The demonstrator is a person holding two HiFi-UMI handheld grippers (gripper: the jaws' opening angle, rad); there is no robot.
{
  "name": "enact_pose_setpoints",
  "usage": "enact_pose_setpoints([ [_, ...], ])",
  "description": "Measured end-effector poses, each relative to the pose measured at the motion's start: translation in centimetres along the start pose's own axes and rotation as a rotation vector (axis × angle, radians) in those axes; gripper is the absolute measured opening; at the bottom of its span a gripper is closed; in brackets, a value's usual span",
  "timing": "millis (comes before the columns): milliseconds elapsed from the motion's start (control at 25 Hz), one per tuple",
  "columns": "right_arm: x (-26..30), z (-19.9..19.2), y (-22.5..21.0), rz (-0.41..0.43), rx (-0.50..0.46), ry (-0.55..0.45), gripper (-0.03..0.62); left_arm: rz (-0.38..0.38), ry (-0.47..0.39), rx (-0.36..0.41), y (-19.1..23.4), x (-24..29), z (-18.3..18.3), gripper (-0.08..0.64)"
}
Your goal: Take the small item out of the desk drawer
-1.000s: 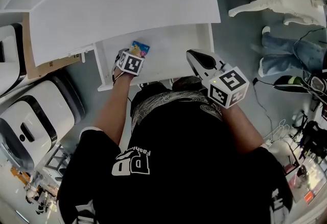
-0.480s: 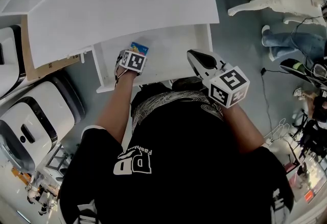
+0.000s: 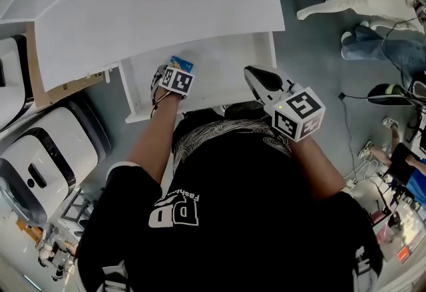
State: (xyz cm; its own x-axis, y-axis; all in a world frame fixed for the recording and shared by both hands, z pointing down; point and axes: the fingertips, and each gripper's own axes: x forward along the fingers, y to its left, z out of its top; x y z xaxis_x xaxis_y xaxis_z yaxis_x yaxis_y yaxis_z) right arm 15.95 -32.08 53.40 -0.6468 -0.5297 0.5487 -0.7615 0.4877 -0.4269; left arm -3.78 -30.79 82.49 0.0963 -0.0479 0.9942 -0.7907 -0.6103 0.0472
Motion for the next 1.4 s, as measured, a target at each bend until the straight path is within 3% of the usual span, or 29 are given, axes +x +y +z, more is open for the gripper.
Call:
enact_pose_setpoints([
  [480,-0.3,0.1,0.2,0.000,0.003,-0.015,0.009,-0.013,0.005,0.003,0.0,0.0,0.1,0.422],
  [760,-0.8,0.3,1.1,-0.014,-0.003,-0.034,0.009,-0.047,-0.016,-0.049,0.3,-1.0,0.3,0.422],
  [1120,-0.6,1.2,3.2,-0.025,-0.009,-0.079,0.009,-0.086,-0.079,0.009,-0.1,-4.5,1.2,0.422],
  [1400,-0.5,2.4,5.5,-0.027,-0.018,-0.135,0.009,-0.092,-0.198,0.071,-0.3,-9.8,2.8,0.422],
])
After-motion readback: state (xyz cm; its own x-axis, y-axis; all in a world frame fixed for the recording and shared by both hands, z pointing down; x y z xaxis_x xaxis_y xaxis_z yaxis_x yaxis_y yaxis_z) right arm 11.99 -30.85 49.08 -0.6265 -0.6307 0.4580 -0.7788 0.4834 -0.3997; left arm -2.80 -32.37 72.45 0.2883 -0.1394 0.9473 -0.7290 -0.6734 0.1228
